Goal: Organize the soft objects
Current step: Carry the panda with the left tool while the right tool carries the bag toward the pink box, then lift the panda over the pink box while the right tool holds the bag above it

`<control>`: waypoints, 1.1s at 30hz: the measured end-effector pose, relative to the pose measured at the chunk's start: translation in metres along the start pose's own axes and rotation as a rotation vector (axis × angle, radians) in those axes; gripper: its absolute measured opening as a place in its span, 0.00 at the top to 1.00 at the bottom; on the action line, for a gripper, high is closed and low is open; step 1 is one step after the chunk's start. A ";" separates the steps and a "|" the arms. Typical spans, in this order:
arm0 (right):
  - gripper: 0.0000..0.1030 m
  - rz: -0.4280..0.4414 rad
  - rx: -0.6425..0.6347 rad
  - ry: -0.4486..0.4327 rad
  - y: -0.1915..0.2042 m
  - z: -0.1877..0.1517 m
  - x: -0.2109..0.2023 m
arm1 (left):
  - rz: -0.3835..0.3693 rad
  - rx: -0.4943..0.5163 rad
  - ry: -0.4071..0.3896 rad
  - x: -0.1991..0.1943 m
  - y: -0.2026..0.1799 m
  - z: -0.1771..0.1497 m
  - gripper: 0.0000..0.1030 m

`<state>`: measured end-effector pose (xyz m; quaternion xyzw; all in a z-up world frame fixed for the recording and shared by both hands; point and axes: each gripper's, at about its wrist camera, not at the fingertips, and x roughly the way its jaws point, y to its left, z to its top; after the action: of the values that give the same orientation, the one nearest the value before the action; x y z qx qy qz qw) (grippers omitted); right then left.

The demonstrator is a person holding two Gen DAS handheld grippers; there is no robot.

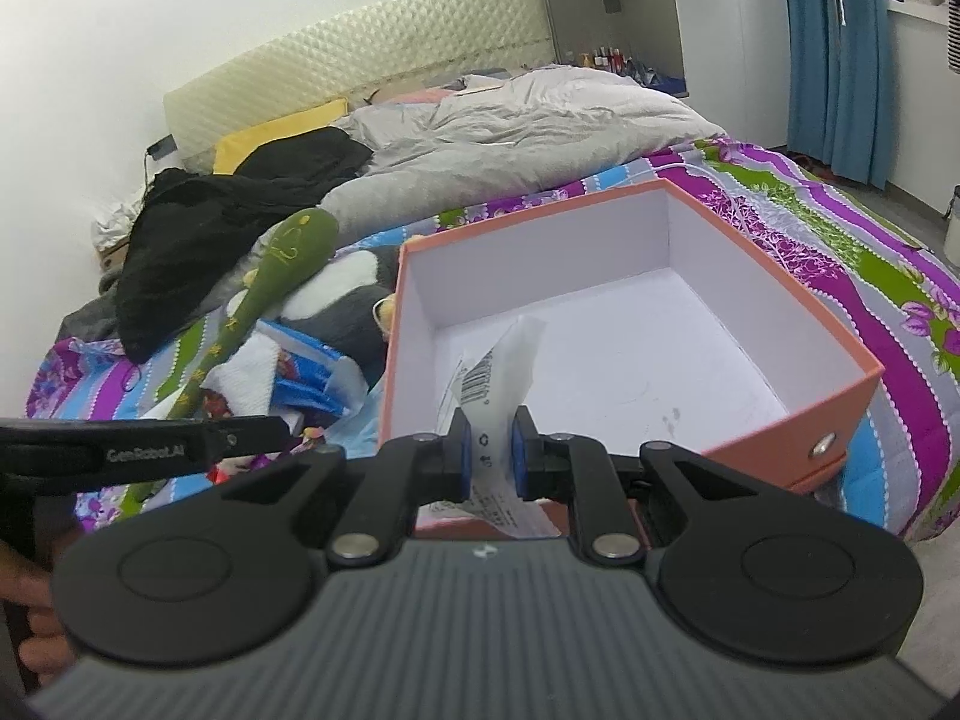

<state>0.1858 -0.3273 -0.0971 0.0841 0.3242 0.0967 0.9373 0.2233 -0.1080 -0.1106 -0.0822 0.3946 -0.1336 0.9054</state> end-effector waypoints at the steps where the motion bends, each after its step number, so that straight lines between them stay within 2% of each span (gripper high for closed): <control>1: 0.84 0.003 0.002 -0.003 0.001 -0.003 -0.003 | 0.005 0.001 0.002 -0.001 0.002 -0.003 0.93; 7: 0.84 0.016 0.020 -0.018 0.004 -0.016 -0.016 | 0.028 0.004 0.018 -0.008 0.011 -0.025 0.92; 9: 0.84 0.023 0.029 -0.021 0.005 -0.020 -0.020 | 0.033 -0.006 0.024 -0.008 0.015 -0.031 0.81; 10: 0.84 0.025 0.033 -0.023 0.006 -0.022 -0.021 | 0.039 -0.015 0.026 -0.009 0.018 -0.033 0.66; 11: 0.84 0.025 0.036 -0.024 0.006 -0.025 -0.023 | 0.047 -0.024 0.022 -0.009 0.021 -0.037 0.57; 22: 0.84 0.042 0.083 0.019 0.002 -0.059 -0.028 | 0.119 -0.092 0.055 0.005 0.063 -0.061 0.56; 25: 0.84 0.045 0.099 0.030 0.000 -0.065 -0.025 | 0.105 -0.127 0.075 0.013 0.070 -0.065 0.55; 29: 0.84 0.047 0.107 0.042 -0.001 -0.071 -0.021 | 0.054 -0.187 0.087 0.024 0.067 -0.065 0.45; 33: 0.84 0.047 0.115 0.049 -0.004 -0.074 -0.018 | 0.037 -0.237 0.107 0.042 0.057 -0.063 0.43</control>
<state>0.1267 -0.3284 -0.1446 0.1431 0.3498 0.1019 0.9202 0.2149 -0.0696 -0.1965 -0.1740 0.4567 -0.0733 0.8694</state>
